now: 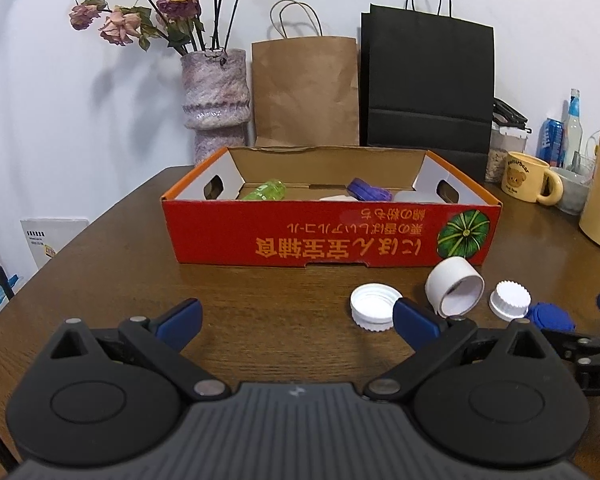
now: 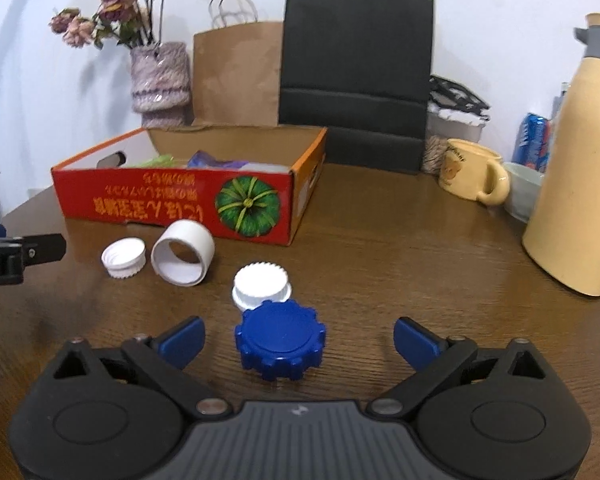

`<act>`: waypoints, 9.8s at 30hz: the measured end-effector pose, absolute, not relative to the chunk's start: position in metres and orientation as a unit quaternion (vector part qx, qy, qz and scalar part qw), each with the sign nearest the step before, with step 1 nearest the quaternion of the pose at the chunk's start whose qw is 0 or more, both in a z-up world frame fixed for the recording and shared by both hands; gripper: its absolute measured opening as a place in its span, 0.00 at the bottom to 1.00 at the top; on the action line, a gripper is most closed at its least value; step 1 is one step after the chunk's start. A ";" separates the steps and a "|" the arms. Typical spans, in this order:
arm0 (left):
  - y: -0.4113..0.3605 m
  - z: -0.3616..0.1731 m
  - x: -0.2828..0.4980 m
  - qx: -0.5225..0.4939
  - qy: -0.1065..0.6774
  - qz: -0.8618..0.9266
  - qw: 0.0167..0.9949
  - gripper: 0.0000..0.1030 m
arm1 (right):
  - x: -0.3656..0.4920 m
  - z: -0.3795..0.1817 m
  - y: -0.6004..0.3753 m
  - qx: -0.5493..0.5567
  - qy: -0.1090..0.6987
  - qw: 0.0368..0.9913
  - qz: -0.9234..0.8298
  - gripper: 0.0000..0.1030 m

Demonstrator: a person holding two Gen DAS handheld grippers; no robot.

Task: Organize rigid objects
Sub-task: 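Grasp the blue knobbed cap with the right gripper, then grasp the white round cap with the left gripper while the right holds the blue cap, then carry the white cap and blue knobbed cap over the red box with both grippers, then open both grippers to drop the white cap and blue cap into the box, then withdraw both grippers from the box toward the remaining items on the table, then grasp the white ridged cap with the right gripper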

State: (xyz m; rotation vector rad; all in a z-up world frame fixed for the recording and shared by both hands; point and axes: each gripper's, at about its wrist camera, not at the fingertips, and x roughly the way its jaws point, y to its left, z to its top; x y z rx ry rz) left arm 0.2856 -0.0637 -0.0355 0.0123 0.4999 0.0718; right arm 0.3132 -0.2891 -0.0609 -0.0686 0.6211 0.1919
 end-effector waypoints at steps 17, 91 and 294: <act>-0.067 -0.042 0.294 0.006 0.265 0.030 0.964 1.00 | 0.323 -0.064 -0.284 -0.031 0.299 0.948 0.101 0.51; -0.088 -0.041 0.342 -0.007 0.277 0.014 0.961 0.40 | 0.326 -0.047 -0.280 -0.014 0.200 0.978 0.055 0.51; -0.098 -0.011 0.317 0.006 0.220 0.065 0.973 1.00 | 0.328 -0.021 -0.303 -0.022 0.219 0.972 0.078 1.00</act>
